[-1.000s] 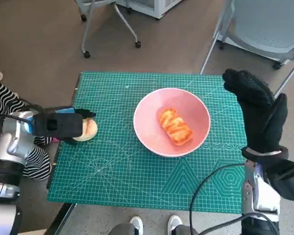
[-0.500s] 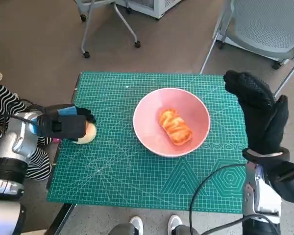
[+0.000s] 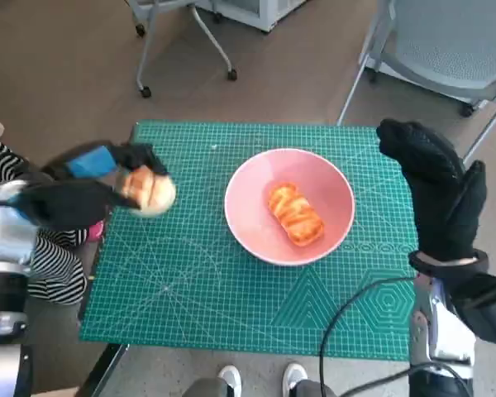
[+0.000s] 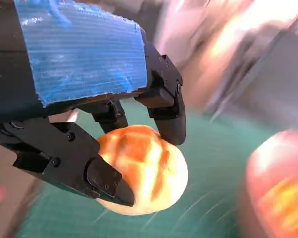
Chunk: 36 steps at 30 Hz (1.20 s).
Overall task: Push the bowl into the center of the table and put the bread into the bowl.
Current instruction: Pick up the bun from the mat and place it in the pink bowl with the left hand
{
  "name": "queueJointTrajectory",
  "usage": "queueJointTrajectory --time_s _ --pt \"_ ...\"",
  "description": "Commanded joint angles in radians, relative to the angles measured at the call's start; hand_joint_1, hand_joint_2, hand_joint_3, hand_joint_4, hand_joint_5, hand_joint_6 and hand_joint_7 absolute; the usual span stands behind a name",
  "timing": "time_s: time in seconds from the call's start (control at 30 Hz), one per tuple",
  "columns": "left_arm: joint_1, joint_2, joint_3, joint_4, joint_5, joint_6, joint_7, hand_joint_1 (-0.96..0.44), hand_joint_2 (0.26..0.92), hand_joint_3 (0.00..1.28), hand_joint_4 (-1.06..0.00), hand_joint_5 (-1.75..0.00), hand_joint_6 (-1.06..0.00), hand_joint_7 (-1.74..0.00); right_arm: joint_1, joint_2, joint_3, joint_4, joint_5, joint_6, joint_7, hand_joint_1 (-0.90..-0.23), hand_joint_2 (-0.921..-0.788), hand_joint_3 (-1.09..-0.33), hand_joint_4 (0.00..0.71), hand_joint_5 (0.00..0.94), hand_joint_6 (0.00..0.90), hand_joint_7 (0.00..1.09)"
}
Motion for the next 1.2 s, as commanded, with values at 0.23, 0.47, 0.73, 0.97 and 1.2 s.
queueJointTrajectory --time_s 0.23,0.47,0.73,0.97,1.2 --pt "0.018 -0.084 0.061 -0.216 -0.086 -0.035 0.070 0.00 0.916 0.01 -0.80 -1.06 -0.66 -1.12 0.018 0.004 0.006 0.008 -0.016 0.024 -0.009 -0.690 -0.921 -0.699 0.212 0.002 0.125 0.52" --pt "-0.037 -0.166 0.011 -0.290 -0.065 -0.017 0.082 0.00 0.912 0.01 -0.81 -1.10 -0.68 -1.06 0.005 0.004 0.015 0.023 -0.016 0.019 -0.001 -0.690 -0.921 -0.702 0.211 0.001 0.123 0.52" --pt "-0.103 -0.267 -0.076 -0.362 -0.021 0.039 0.070 0.00 0.918 0.02 -0.78 -1.14 -0.66 -1.05 0.002 0.005 0.020 0.025 -0.012 0.022 -0.001 -0.690 -0.921 -0.705 0.203 0.000 0.120 0.53" --pt "-0.150 -0.349 -0.147 -0.379 0.017 0.109 0.061 0.00 0.897 0.02 -0.85 -1.00 -0.68 -1.10 0.010 0.004 0.019 0.014 -0.011 0.022 -0.005 -0.690 -0.921 -0.703 0.203 0.001 0.120 0.53" --pt "-0.197 -0.411 -0.214 -0.273 0.055 0.101 0.049 0.00 0.893 0.01 -0.87 -0.96 -0.70 -1.09 0.024 0.002 0.012 -0.006 -0.017 0.026 -0.016 -0.683 -0.921 -0.700 0.206 0.002 0.121 0.53"
